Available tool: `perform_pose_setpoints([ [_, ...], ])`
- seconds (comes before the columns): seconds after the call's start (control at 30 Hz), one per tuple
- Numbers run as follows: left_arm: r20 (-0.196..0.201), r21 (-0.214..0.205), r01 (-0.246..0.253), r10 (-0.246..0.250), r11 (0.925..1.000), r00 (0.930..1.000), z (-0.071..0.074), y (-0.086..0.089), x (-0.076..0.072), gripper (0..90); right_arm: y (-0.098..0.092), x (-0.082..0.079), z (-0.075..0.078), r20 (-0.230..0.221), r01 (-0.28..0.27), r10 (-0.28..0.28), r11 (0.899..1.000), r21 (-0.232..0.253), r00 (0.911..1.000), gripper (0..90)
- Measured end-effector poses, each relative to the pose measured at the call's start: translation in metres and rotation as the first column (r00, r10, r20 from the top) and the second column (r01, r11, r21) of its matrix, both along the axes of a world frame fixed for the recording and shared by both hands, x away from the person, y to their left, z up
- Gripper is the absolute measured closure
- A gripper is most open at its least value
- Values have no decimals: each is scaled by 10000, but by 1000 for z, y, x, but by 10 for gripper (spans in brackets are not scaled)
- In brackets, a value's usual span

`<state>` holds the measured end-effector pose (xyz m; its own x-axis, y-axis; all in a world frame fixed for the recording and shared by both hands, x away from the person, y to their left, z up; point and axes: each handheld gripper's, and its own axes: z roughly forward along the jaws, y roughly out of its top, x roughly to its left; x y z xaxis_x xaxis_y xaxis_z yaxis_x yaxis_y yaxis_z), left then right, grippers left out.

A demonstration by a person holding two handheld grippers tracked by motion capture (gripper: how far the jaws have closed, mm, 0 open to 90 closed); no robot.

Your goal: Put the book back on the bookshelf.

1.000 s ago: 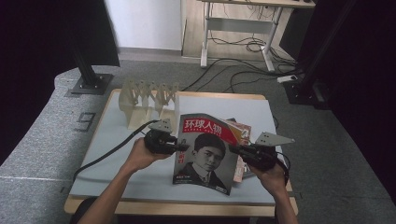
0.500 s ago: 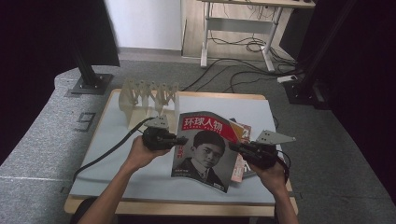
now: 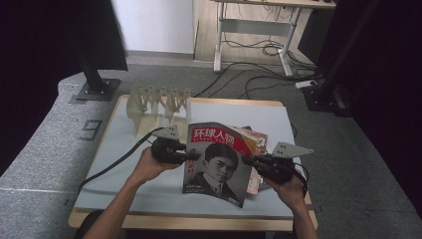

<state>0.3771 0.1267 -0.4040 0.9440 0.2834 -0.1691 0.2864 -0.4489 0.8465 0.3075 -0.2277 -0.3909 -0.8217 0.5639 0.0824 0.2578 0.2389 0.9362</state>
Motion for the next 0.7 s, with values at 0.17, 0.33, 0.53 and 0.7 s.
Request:
perform_pose_setpoints([
  [0.17, -153, 459, -324, 331, 9984, 9993, -4, -4, 2, 668, -3, 0, -2, -89, -39, 41, 9998, 219, 10000, 840],
  [0.33, -228, 589, -911, 926, 9941, 9954, -9, -7, 11, 610, 2, -2, 1, 69, -230, 230, 9997, 82, 9997, 842],
  [0.53, -376, 467, -667, 685, 9967, 9969, -10, -7, 13, 673, 3, -2, 2, 133, -173, 175, 9998, -91, 9998, 842],
  [0.7, -303, 478, -224, 238, 9986, 9993, -6, -4, 7, 831, 1, 0, 1, 90, 12, -11, 10000, -93, 10000, 838],
])
